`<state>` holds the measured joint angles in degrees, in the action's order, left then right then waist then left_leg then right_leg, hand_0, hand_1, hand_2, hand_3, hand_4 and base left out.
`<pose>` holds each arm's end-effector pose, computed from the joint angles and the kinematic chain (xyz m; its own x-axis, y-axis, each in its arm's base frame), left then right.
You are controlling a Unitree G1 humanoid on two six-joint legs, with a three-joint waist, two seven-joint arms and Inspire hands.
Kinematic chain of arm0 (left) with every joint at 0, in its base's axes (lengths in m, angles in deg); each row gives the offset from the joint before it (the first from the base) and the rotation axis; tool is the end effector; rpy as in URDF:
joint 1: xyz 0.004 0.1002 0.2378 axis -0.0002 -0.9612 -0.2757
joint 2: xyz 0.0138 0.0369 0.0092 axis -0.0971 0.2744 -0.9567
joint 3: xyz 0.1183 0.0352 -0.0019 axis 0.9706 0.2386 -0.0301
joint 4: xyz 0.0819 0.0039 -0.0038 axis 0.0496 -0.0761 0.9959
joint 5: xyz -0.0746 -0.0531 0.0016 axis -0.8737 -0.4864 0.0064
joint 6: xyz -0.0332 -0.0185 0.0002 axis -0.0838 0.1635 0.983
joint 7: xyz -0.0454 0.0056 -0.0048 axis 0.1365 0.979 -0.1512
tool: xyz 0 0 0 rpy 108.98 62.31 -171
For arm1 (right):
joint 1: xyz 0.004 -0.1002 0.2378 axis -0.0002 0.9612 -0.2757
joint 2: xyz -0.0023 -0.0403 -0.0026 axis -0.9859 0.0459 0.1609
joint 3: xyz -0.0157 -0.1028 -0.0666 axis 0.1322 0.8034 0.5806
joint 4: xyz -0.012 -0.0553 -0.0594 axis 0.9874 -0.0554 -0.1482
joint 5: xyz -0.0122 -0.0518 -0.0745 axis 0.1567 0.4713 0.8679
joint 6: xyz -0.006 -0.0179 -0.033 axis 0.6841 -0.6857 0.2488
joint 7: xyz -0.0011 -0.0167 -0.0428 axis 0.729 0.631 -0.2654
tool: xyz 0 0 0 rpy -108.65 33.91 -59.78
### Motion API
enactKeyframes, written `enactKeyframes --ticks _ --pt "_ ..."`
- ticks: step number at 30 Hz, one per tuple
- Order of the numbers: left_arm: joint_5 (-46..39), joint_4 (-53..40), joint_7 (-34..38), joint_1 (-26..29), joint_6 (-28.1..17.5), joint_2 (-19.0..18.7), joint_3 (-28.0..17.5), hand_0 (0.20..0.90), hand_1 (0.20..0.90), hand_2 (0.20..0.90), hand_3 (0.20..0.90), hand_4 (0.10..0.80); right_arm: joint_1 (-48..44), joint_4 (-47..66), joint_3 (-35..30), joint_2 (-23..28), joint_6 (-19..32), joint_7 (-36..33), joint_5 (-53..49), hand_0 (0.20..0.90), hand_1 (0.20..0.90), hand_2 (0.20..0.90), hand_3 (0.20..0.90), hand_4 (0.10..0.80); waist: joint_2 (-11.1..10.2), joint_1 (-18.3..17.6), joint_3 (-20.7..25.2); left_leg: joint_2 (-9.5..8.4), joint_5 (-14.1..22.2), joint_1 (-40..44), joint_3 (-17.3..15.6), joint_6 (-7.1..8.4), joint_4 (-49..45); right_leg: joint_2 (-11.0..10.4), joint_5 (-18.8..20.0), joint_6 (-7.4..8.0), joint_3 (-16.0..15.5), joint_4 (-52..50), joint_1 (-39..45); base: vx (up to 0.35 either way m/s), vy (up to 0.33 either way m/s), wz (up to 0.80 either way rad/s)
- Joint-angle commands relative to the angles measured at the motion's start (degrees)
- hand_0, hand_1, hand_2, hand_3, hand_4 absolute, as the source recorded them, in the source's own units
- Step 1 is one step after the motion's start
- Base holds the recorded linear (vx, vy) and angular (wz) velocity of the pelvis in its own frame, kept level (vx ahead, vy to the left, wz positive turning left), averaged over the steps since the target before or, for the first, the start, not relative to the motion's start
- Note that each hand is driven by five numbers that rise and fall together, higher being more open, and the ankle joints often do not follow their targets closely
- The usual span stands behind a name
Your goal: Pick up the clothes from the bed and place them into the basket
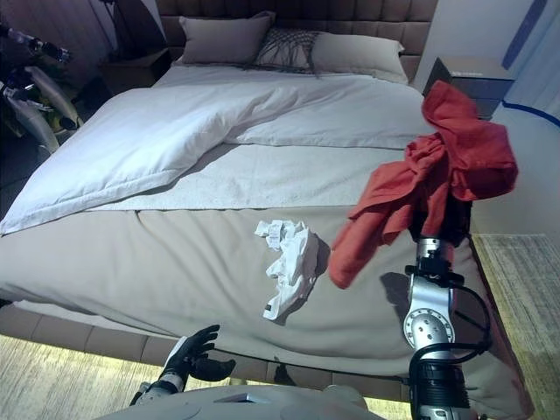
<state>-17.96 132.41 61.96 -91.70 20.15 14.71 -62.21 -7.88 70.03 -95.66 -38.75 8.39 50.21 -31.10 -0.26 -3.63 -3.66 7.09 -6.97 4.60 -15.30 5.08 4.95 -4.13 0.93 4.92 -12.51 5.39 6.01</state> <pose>0.0646 0.2071 -0.1188 0.6531 0.0686 -0.7542 0.1841 0.9516 0.2460 0.1826 -0.2350 0.0532 0.8756 -0.2856 0.3897 -0.2028 0.5149 0.8329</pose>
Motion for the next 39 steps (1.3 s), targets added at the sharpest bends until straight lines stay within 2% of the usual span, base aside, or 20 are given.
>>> enactKeyframes --ticks 1,2,3,5,7,10,13,16,19,20,21,22,23,25,29,31,32,35,37,39 --pt "-1.7 2.0 1.5 5.0 -4.7 -0.5 2.2 0.900 0.900 0.900 0.900 0.800 -6.8 6.7 -0.7 1.3 3.8 1.1 1.4 0.300 0.300 0.300 0.200 0.100 -2.5 3.6 -0.4 -5.03 8.2 -2.0 21.0 -1.31 -7.8 -0.7 -0.2 -0.83 7.5 -3.9 -0.2 0.006 0.079 -0.67" --pt "-2.6 1.7 2.3 4.3 -5.0 -0.4 2.0 0.900 0.900 0.900 0.900 0.800 -7.2 4.6 1.0 0.9 4.3 2.5 1.0 0.300 0.300 0.300 0.200 0.100 -2.4 4.8 -0.7 -6.99 9.5 -1.8 25.5 -2.42 -8.2 -0.6 -0.2 -0.56 10.4 -4.1 -0.4 -0.002 0.044 -1.33" --pt "-2.5 1.5 2.4 3.8 -5.4 -0.5 1.8 0.900 0.900 0.900 0.900 0.800 -7.4 3.3 1.9 0.5 5.3 2.7 1.6 0.300 0.300 0.300 0.200 0.100 -2.4 5.3 -0.5 -7.78 9.9 -2.1 26.8 -2.96 -8.4 -0.7 0.0 -0.32 11.8 -4.1 -1.0 -0.042 0.046 -1.84" --pt "-0.3 0.5 2.0 2.8 -5.5 -0.9 1.6 0.900 0.900 0.900 0.900 0.800 -7.0 -0.6 3.1 -1.8 8.0 0.4 2.6 0.300 0.300 0.300 0.200 0.100 -1.8 5.5 -0.7 -8.29 10.8 -1.6 25.6 -3.99 -8.0 -1.4 0.9 0.76 13.8 -4.0 -1.7 -0.072 0.144 -1.98" --pt "0.9 0.2 1.5 3.0 -5.1 -1.4 1.5 0.900 0.900 0.900 0.900 0.800 -6.5 -3.1 2.8 -3.9 9.5 -1.4 6.2 0.300 0.300 0.300 0.200 0.100 -1.3 5.0 -0.8 -7.55 10.6 -0.7 24.0 -4.24 -6.0 -2.5 1.6 2.02 14.3 -3.9 -2.3 -0.082 0.174 -1.27" --pt "1.9 0.0 0.5 5.1 -2.1 -3.5 1.2 0.900 0.900 0.900 0.900 0.800 -5.3 -6.5 1.8 -4.9 8.3 -3.1 7.1 0.300 0.300 0.300 0.200 0.100 -0.9 2.7 -1.3 -7.74 10.8 0.6 22.0 -5.32 -3.2 -6.0 4.4 5.41 15.8 -4.5 -5.6 -0.113 0.133 -0.88" --pt "1.9 0.8 -0.3 5.9 -0.9 -5.1 1.2 0.900 0.900 0.900 0.900 0.800 -5.3 -9.4 1.7 -4.1 6.8 -4.1 7.6 0.300 0.300 0.300 0.200 0.100 -1.2 2.0 -1.8 -8.50 10.9 1.4 20.3 -5.70 -2.1 -8.1 7.6 6.63 13.8 -5.4 -8.6 -0.126 0.083 -0.57" --pt "1.7 -0.4 0.2 4.5 -0.3 -5.9 0.4 0.900 0.900 0.900 0.900 0.800 -8.0 -14.3 2.8 -2.2 2.4 -4.2 7.1 0.300 0.300 0.300 0.200 0.100 -1.0 3.6 -2.6 -8.35 11.8 2.6 14.5 -5.83 -2.2 -9.1 9.6 6.36 4.1 -10.7 -11.1 -0.245 0.060 -1.10" --pt "0.3 -1.1 1.4 4.6 -0.4 -5.9 0.3 0.900 0.900 0.900 0.900 0.800 -10.6 -18.1 5.0 -1.3 1.8 -4.1 7.5 0.300 0.300 0.300 0.200 0.100 0.1 6.2 -3.3 -7.23 10.5 1.9 8.5 -6.55 -2.4 -6.9 4.0 4.28 -2.2 -18.7 -9.4 -0.331 0.070 -1.06" --pt "0.0 -0.9 2.1 4.7 -0.3 -5.6 0.2 0.900 0.900 0.900 0.900 0.800 -11.2 -19.0 5.8 -1.4 1.7 -4.3 8.4 0.300 0.300 0.300 0.200 0.100 0.3 7.3 -3.1 -6.74 10.0 1.3 6.3 -6.71 -2.6 -7.0 2.6 3.43 -5.2 -20.9 -8.1 -0.285 0.028 -0.82" --pt "-0.4 -0.5 2.5 4.8 -0.3 -5.4 0.0 0.900 0.900 0.900 0.900 0.800 -11.8 -19.9 6.4 -1.5 1.3 -4.2 8.5 0.300 0.300 0.300 0.200 0.100 0.3 8.2 -2.8 -6.36 9.6 0.5 4.6 -6.74 -3.0 -7.4 2.1 2.86 -7.8 -21.0 -6.8 -0.184 -0.008 -0.93" --pt "-0.5 0.0 2.6 4.8 -0.6 -5.0 -0.4 0.900 0.900 0.900 0.900 0.800 -12.6 -21.0 7.2 -2.0 1.2 -4.3 8.9 0.300 0.300 0.300 0.200 0.100 0.2 9.5 -2.5 -6.08 10.3 0.5 2.8 -6.45 -2.9 -7.9 0.1 3.22 -10.2 -20.5 -4.2 -0.203 -0.062 -1.56" --pt "-0.7 0.3 2.9 4.5 -1.1 -4.7 -1.0 0.900 0.900 0.900 0.900 0.800 -13.7 -22.5 8.1 -2.7 1.2 -4.5 10.2 0.300 0.300 0.300 0.200 0.100 -0.3 11.4 -2.9 -5.66 9.5 0.3 -1.1 -6.28 -3.5 -8.2 -0.6 2.36 -13.9 -17.7 -1.0 -0.180 -0.144 -1.73" --pt "-1.5 1.6 4.3 4.1 -2.7 -4.1 -1.3 0.900 0.900 0.900 0.900 0.800 -14.9 -24.6 9.5 -4.7 1.3 -5.4 12.1 0.300 0.300 0.300 0.200 0.100 -1.4 12.9 -2.8 -4.87 9.3 -1.0 -4.0 -5.09 -4.9 -5.5 -2.8 1.82 -15.0 -9.7 2.5 -0.151 -0.218 -1.71" --pt "-0.4 0.5 3.4 4.0 -3.1 -3.2 -2.5 0.900 0.900 0.900 0.900 0.800 -15.5 -26.1 10.3 -4.3 1.5 -9.3 13.8 0.300 0.300 0.300 0.200 0.100 -2.5 13.4 -2.9 -2.65 8.2 -4.5 -3.0 -3.25 -9.5 -3.8 -2.3 0.42 -13.1 -6.5 2.5 -0.098 -0.171 -1.06" --pt "-0.6 0.4 3.1 4.2 -3.7 -2.8 -2.3 0.900 0.900 0.900 0.900 0.800 -16.4 -28.8 10.5 -3.3 1.4 -13.0 15.9 0.300 0.300 0.300 0.200 0.100 -3.2 13.9 -3.8 -2.01 7.9 -6.5 1.1 -1.92 -13.8 -3.3 -1.2 -0.57 -11.6 -5.6 2.2 -0.056 -0.084 -0.31" --pt "-0.7 0.3 3.1 4.2 -3.7 -2.8 -2.3 0.900 0.900 0.900 0.900 0.800 -16.5 -28.9 10.5 -3.2 1.3 -13.2 15.8 0.300 0.300 0.300 0.200 0.100 -3.2 13.9 -3.9 -1.92 7.5 -6.9 1.8 -1.64 -14.3 -3.2 -1.1 -0.63 -11.4 -5.5 2.4 -0.022 -0.046 -0.25" --pt "-1.7 -0.3 2.7 3.6 -4.5 -2.3 -1.7 0.900 0.900 0.900 0.900 0.800 -17.6 -31.6 11.4 -2.2 0.6 -17.0 17.8 0.300 0.300 0.300 0.200 0.100 -2.8 16.6 -4.8 -4.34 4.1 -10.7 12.1 -0.46 -15.1 -2.6 0.4 -0.34 -7.7 -2.4 3.8 -0.006 0.026 -0.52" --pt "-2.7 0.6 3.4 4.0 -4.5 -1.9 -0.7 0.900 0.900 0.900 0.900 0.800 -21.6 -35.7 12.8 -1.2 0.3 -19.2 19.3 0.300 0.300 0.300 0.200 0.100 -1.7 18.8 -4.7 -4.51 2.1 -12.9 14.3 -0.02 -9.6 -2.7 0.8 0.05 -6.8 -0.4 3.9 -0.027 0.079 -0.98" --pt "-2.6 1.9 3.4 5.1 -3.6 -1.9 -1.1 0.900 0.900 0.900 0.900 0.800 -23.4 -37.3 13.8 -1.5 0.4 -21.4 19.8 0.300 0.300 0.300 0.200 0.100 -1.4 18.6 -4.2 -4.02 2.6 -12.2 13.3 -0.01 -8.3 -3.3 0.7 0.25 -7.1 -0.7 3.4 0.007 0.096 -0.88"
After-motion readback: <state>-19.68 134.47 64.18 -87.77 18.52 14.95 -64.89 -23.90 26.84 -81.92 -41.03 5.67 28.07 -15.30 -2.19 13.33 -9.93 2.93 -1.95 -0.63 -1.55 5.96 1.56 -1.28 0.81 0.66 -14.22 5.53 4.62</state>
